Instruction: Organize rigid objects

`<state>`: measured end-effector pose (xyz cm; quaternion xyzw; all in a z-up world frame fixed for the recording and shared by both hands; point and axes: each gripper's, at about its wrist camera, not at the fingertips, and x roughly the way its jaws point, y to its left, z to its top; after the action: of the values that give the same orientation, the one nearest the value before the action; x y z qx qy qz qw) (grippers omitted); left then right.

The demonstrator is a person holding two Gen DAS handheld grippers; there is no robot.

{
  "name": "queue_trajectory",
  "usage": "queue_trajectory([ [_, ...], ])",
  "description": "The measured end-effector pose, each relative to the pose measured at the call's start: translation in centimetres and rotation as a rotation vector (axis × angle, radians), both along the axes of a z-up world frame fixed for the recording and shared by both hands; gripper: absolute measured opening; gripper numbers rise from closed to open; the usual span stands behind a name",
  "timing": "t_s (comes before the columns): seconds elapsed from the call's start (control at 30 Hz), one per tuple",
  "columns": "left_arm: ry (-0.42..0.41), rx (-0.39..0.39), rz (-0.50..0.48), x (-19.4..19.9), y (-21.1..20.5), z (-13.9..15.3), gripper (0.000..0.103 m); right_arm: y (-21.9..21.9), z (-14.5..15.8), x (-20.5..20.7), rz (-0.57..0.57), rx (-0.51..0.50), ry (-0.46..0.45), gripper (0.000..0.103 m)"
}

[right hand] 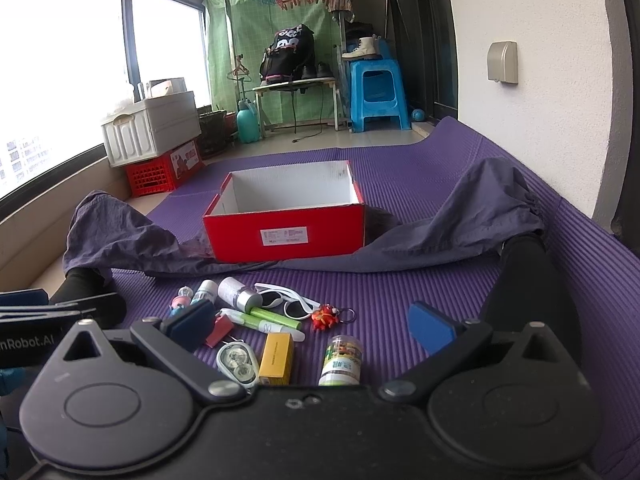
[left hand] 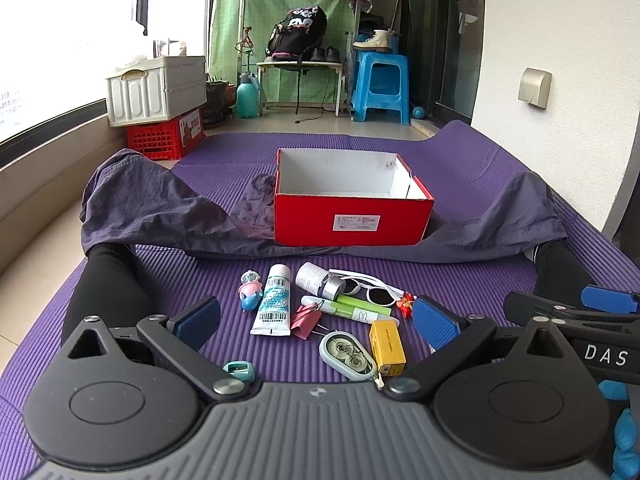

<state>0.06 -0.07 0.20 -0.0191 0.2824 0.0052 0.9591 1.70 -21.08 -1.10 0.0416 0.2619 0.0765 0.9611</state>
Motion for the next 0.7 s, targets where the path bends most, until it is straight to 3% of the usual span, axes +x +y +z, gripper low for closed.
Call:
queue_trajectory([
  [0.3,0.05,0.007,0.02,2.6,0.5,-1.2,0.103,0.2,-0.7,1.6,0.011,-0.04,0.026,0.101],
  [0.7,0.161,-0.017,0.022,9.6,1.6,-4.6,0.103,0.4,-4.6,6.8,0.014,-0.065,0.138,0.101],
])
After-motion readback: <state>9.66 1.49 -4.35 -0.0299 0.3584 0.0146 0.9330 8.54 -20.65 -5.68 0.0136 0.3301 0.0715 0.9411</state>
